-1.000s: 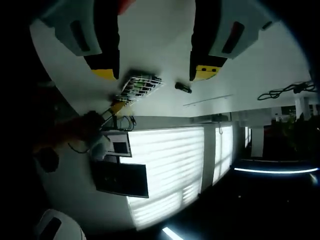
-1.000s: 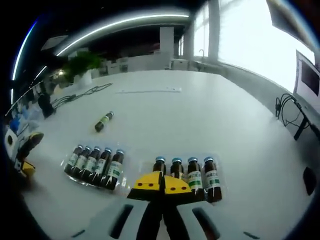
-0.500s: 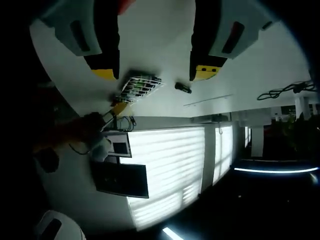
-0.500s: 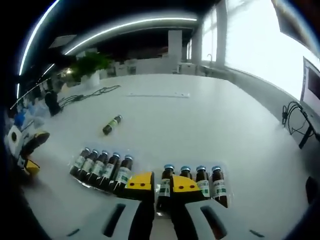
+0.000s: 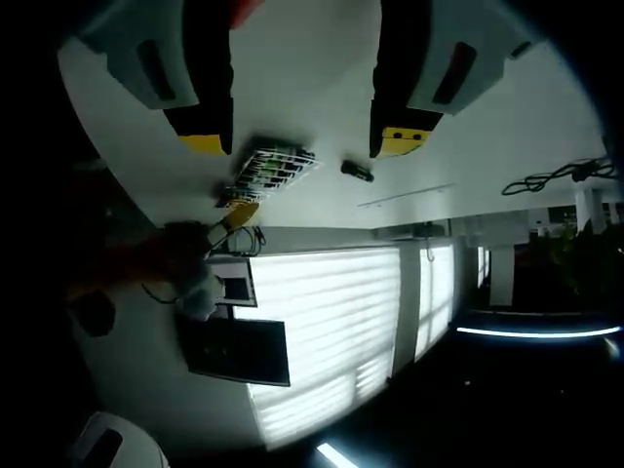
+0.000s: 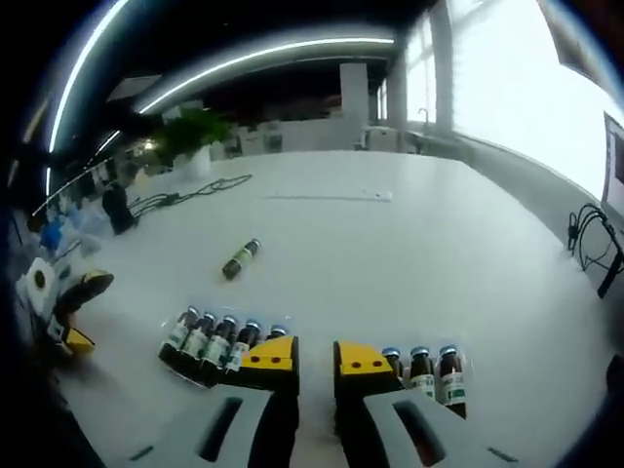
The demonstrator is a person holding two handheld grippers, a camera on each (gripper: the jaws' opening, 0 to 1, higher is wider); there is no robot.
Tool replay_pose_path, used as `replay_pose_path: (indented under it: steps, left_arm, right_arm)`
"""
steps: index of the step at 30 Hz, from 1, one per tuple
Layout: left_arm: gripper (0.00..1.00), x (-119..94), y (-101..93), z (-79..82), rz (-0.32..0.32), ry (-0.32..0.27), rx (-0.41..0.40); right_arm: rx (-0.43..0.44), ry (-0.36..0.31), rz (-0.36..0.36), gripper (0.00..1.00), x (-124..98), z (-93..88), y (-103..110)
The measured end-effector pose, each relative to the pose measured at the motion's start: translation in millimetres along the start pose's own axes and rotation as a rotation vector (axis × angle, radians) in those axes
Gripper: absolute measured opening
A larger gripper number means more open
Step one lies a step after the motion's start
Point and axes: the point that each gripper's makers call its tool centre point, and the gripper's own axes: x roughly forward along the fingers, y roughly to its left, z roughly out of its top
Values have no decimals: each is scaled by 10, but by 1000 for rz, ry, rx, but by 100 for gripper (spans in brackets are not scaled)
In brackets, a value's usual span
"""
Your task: Grip medicine bottles put into box
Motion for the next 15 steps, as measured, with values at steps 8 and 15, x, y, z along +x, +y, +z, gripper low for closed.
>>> replay_pose_path:
  steps: [8, 15]
  left_arm:
    - [49, -3, 0, 3, 2, -1, 1]
    - [49, 0, -10, -1, -4, 0, 0]
  right_arm:
    - [6, -12, 54, 13, 113, 203, 166]
    - [3, 4, 92, 13, 245, 336, 308]
